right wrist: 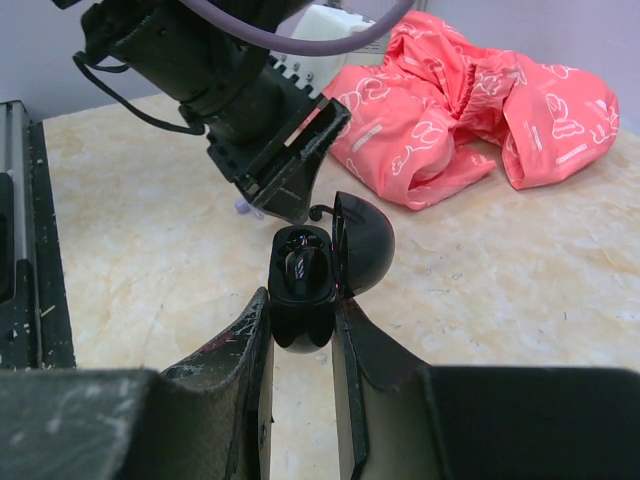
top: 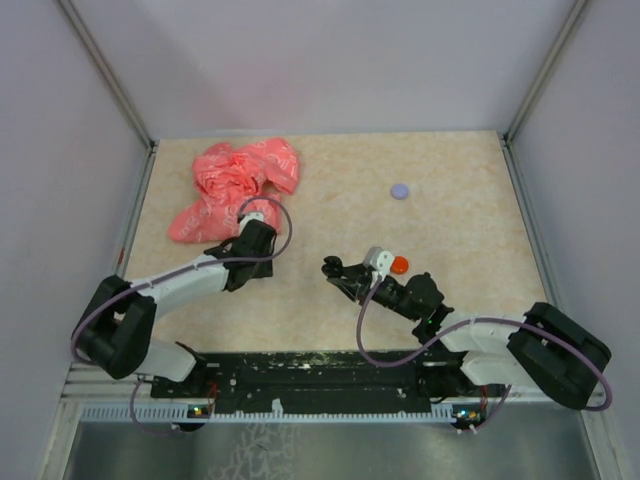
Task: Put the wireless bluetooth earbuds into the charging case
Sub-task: Pick up the earbud from the center of the board.
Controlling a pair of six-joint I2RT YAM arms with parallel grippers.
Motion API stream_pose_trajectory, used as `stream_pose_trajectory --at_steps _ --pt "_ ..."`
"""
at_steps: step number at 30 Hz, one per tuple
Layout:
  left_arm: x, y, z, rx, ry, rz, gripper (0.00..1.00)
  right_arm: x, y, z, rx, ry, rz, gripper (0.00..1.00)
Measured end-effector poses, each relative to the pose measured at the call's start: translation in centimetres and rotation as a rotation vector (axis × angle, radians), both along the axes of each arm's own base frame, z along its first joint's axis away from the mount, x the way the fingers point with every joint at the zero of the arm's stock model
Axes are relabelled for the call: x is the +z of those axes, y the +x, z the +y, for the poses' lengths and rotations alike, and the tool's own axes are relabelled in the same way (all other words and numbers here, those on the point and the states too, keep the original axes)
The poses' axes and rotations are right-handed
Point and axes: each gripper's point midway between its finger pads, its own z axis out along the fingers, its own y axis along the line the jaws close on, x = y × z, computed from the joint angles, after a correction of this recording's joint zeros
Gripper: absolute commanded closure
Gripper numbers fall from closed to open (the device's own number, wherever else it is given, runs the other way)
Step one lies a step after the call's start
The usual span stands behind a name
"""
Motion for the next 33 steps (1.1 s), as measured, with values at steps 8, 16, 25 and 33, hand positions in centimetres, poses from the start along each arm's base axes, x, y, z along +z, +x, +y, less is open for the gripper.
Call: stream_pose_trajectory --at_steps 8,16,25,33 --pt "-0.9 2.3 -0.5 0.019 0.007 0.019 0.52 -0.3 0.0 0.0 0.0 -0.003 0.003 1.0" --pt "-1.6 2.8 -0.3 0.025 0.017 0.035 0.58 -0.2 0.0 0.0 0.0 0.001 0.0 1.0" --pt "-2.0 2.9 -0.1 0.023 0.021 0.045 0.6 -0.1 -0.1 0.1 0.009 0.003 0.0 1.0" --pt "-2.3 3.1 -0.5 0.015 0.017 0.051 0.64 -0.1 -0.3 0.1 0.015 0.004 0.001 1.0"
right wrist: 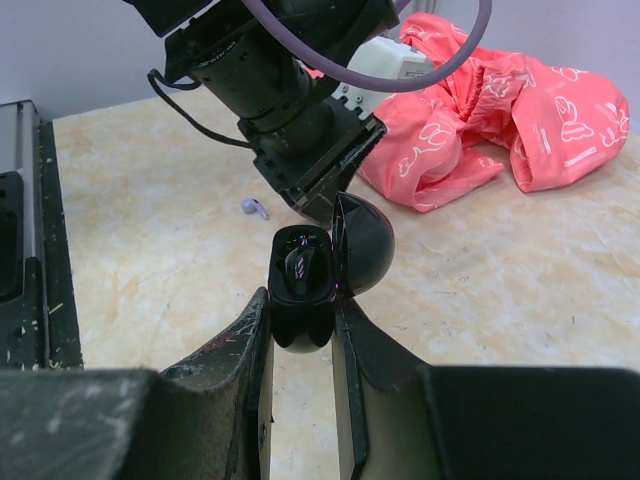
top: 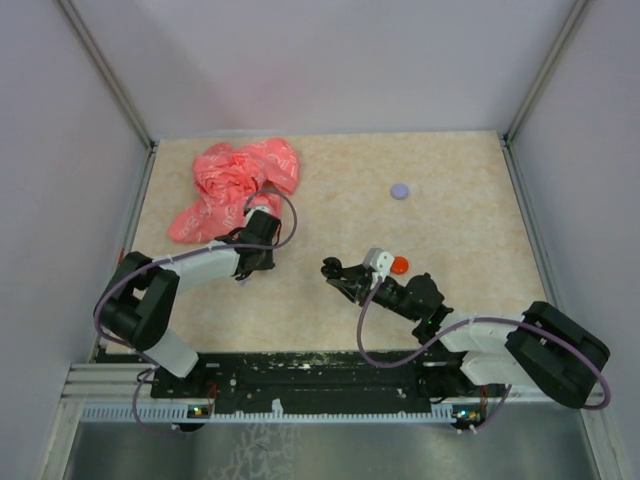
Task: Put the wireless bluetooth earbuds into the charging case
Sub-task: Pick up the earbud from the center of the board.
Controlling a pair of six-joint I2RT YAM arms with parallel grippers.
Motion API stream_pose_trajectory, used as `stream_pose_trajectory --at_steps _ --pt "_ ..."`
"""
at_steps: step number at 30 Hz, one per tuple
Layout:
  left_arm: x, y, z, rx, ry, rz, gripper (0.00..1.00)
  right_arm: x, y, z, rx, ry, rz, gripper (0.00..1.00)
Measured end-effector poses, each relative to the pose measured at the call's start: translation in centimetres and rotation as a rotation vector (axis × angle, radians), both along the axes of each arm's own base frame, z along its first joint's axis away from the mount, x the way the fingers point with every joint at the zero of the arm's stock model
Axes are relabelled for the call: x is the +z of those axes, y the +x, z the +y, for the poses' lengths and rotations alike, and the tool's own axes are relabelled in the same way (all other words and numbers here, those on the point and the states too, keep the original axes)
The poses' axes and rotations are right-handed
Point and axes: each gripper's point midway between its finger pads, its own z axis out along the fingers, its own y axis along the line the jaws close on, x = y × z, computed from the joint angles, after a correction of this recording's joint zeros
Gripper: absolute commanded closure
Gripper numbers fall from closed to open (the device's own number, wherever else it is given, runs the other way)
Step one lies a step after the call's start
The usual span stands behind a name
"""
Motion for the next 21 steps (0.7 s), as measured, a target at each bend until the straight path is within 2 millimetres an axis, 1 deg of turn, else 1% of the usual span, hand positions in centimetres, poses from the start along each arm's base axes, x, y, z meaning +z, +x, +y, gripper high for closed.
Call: stream_pose_trajectory --at_steps 8,16,21 --pt "0.02 0.3 0.2 0.009 -0.001 -0.002 0.66 0.65 -0.16 -0.05 0.005 0.014 -0.013 1.0" --pt "0.0 0.44 0.52 0.019 -0.001 -0.002 0.69 0.66 -0.3 0.02 0.013 0.016 -0.011 1.0" --pt "-0.02 0.68 0.58 0.023 -0.001 -0.004 0.76 0.43 -0.31 0.02 0.014 0.009 -0.005 1.0"
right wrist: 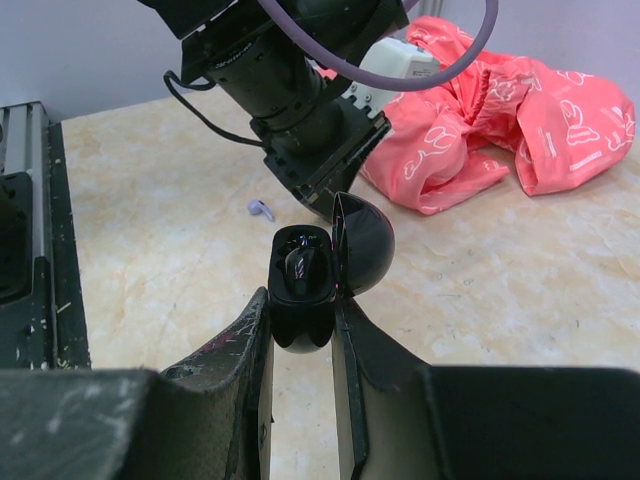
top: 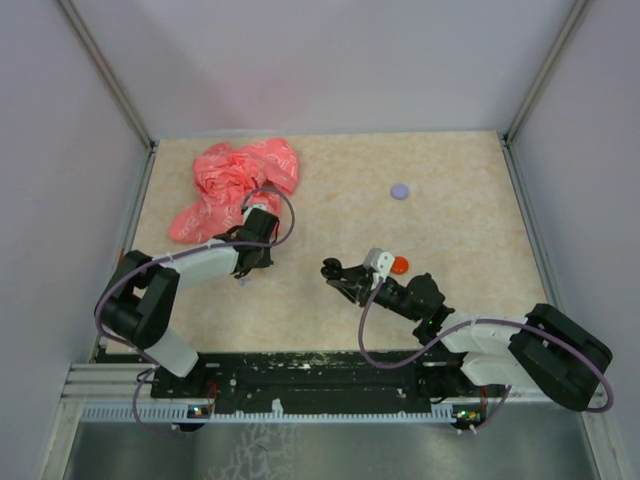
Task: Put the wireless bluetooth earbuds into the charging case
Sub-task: Pick up the earbud from the center of the board.
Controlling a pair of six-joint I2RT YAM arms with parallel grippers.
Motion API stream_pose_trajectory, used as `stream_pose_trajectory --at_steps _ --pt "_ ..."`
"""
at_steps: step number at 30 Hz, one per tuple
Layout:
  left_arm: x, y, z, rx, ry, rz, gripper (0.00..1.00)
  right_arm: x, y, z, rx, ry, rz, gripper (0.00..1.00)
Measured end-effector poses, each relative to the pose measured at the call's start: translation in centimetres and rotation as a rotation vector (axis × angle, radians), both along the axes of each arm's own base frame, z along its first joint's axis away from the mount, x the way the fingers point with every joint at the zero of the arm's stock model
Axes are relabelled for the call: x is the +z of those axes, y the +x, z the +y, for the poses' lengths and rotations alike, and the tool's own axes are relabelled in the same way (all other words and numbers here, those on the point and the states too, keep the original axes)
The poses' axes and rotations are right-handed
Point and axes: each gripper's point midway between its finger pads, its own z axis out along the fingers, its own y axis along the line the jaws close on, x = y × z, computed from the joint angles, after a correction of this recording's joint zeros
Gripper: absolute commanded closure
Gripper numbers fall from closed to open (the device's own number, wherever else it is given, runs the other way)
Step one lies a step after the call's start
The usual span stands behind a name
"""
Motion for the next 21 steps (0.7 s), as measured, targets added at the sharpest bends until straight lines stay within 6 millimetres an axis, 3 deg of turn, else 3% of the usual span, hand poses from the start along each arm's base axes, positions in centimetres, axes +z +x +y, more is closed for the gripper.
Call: stream_pose_trajectory --at_steps 10,21 --pt "0.7 -0.8 -1.0 -0.094 -0.038 0.018 0.94 -0.4 -0.3 -0.1 0.006 -0.024 0.01 1.0" --pt "7.7 -3.3 -4.1 -0.322 -0.058 -0.092 0.94 1.3 -0.5 -0.4 0.006 0.017 -0.026 1.0"
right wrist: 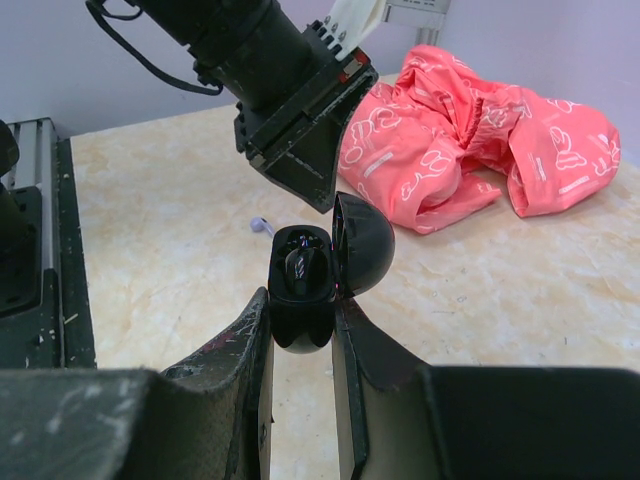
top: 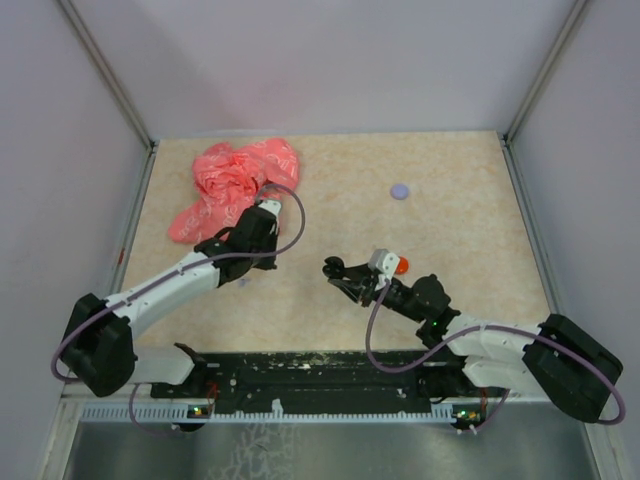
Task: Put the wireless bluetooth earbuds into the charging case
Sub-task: Pick up the earbud from the center of the board, then place the earbud in the charging case.
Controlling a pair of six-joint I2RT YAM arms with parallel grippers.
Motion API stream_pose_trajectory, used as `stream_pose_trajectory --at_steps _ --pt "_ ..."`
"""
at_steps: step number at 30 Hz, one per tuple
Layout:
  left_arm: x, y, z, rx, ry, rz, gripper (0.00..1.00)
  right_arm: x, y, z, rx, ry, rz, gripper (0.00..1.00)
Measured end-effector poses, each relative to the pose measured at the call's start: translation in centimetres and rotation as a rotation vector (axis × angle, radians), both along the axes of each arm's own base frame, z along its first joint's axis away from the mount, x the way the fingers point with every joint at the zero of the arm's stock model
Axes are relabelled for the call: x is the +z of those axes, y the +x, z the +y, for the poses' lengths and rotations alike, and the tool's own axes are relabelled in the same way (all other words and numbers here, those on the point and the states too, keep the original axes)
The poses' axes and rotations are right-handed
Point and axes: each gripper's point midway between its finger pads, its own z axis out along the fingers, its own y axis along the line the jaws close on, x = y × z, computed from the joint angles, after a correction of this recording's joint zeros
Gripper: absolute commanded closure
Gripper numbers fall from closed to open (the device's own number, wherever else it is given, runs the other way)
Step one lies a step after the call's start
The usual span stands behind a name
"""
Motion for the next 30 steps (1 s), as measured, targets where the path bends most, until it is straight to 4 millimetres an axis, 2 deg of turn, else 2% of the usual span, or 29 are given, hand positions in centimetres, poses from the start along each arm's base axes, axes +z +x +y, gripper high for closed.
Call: stream_pose_trajectory --at_steps 9,15,25,30 --pt "4.5 -3.3 -3.0 -0.309 0.049 -0.075 0.97 -0.1 -0.1 -0.1 -0.001 0.002 0.002 1.0" --pt "8.1 -4.5 -4.3 -0.507 0.061 -0.175 0.99 -0.3 0.0 -0.3 -0.006 0.003 0.01 1.0" --pt "11.1 -6.2 -6.1 -0.821 0.164 -0.286 1.0 -0.3 -0.4 -0.1 0.021 0.001 0.009 1.0" --pt "11.9 -7.7 -7.9 -1.002 0.251 -0.347 1.0 -0.7 -0.7 0.2 0.043 -0.003 0.027 1.0"
